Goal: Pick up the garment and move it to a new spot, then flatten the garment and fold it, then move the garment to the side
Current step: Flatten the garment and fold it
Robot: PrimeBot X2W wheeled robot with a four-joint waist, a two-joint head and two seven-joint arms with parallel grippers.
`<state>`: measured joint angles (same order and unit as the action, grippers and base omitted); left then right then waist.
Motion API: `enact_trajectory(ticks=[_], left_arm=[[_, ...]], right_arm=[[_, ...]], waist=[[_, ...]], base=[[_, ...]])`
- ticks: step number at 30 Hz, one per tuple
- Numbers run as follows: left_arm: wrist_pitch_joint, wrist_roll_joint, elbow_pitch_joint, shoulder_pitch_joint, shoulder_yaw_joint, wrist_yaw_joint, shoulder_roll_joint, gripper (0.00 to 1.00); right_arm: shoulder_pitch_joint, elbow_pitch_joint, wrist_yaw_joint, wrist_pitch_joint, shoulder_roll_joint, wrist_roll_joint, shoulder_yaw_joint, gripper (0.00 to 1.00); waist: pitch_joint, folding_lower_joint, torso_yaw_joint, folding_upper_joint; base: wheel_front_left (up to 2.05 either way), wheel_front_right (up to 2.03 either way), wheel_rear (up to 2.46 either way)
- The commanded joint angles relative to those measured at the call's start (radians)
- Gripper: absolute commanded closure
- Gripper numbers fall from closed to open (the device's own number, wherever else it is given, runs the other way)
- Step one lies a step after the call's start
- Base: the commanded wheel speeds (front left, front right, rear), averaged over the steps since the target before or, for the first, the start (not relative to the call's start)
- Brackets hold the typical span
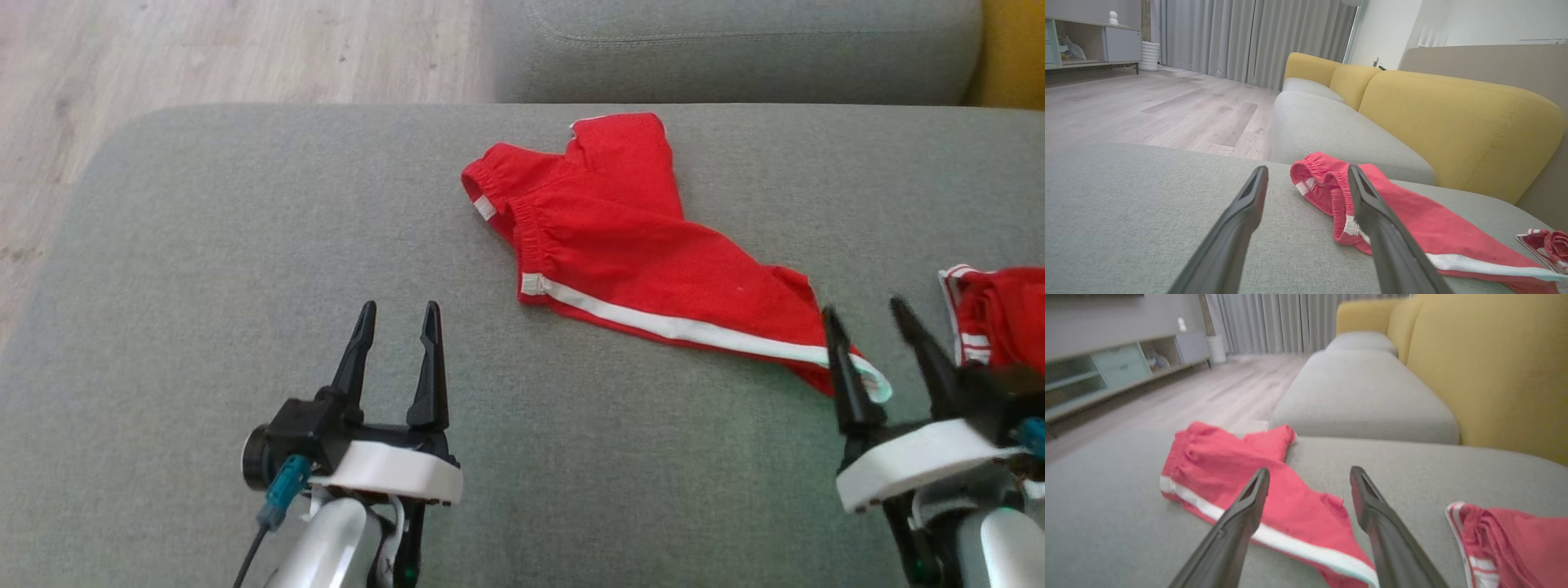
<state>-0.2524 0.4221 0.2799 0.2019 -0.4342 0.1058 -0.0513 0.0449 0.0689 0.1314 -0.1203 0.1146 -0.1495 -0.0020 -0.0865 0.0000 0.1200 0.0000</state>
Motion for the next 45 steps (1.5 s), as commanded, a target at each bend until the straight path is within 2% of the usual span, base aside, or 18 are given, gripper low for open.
enact_trajectory(ticks=[1, 7, 10, 13, 19, 25, 28, 39, 45], left_arm=[[-0.009, -0.007, -0.037, 0.050, 0.031, 0.002, 0.001, 0.00], [-0.009, -0.005, -0.051, 0.043, 0.046, -0.008, 0.001, 0.00], [-0.009, -0.005, -0.048, 0.040, 0.048, -0.017, 0.001, 0.00], [-0.009, -0.001, -0.043, 0.045, 0.049, -0.026, 0.001, 0.00], [-0.009, -0.018, -0.033, 0.066, 0.062, -0.042, 0.001, 0.00], [-0.006, -0.068, 0.064, 0.139, 0.033, -0.104, -0.004, 0.00], [0.033, -0.094, 0.138, 0.198, -0.004, -0.130, -0.012, 0.00], [0.106, -0.110, 0.336, 0.342, -0.036, -0.163, -0.025, 0.00], [0.115, -0.110, 0.407, 0.379, -0.028, -0.148, -0.037, 0.00]], right_arm=[[-0.057, 0.046, -0.001, 0.033, -0.003, 0.004, 0.005, 0.00], [-0.090, 0.010, -0.001, 0.229, -0.060, -0.008, -0.038, 0.00], [-0.098, -0.080, -0.001, 0.329, -0.063, -0.034, -0.054, 0.00], [-0.109, -0.153, -0.001, 0.368, -0.064, -0.075, -0.027, 0.00], [-0.138, -0.195, -0.001, 0.381, -0.064, -0.074, 0.012, 0.00], [-0.141, -0.174, -0.001, 0.382, -0.064, -0.081, 0.012, 0.00], [-0.142, -0.168, -0.001, 0.382, -0.064, -0.083, 0.016, 0.00], [-0.158, -0.168, -0.001, 0.382, -0.064, -0.090, 0.030, 0.00], [-0.164, -0.171, -0.001, 0.382, -0.064, -0.094, 0.035, 0.00]], waist=[[0.000, 0.0000, -0.006, 0.0000], [-0.010, 0.0000, -0.029, 0.0000], [-0.022, 0.0000, -0.043, 0.0000], [-0.033, 0.0000, -0.053, 0.0000], [-0.054, 0.0000, -0.084, 0.0000], [-0.080, 0.0000, -0.114, 0.0000], [-0.099, 0.0000, -0.128, 0.0000], [-0.155, 0.0000, -0.174, 0.0000], [-0.166, 0.0000, -0.193, 0.0000]], base=[[0.00, 0.00, 0.00], [0.00, 0.00, 0.00], [0.00, 0.00, 0.00], [0.00, 0.00, 0.00], [0.00, 0.00, 0.00], [0.00, 0.00, 0.00], [0.00, 0.00, 0.00], [0.00, 0.00, 0.00], [0.00, 0.00, 0.00]])
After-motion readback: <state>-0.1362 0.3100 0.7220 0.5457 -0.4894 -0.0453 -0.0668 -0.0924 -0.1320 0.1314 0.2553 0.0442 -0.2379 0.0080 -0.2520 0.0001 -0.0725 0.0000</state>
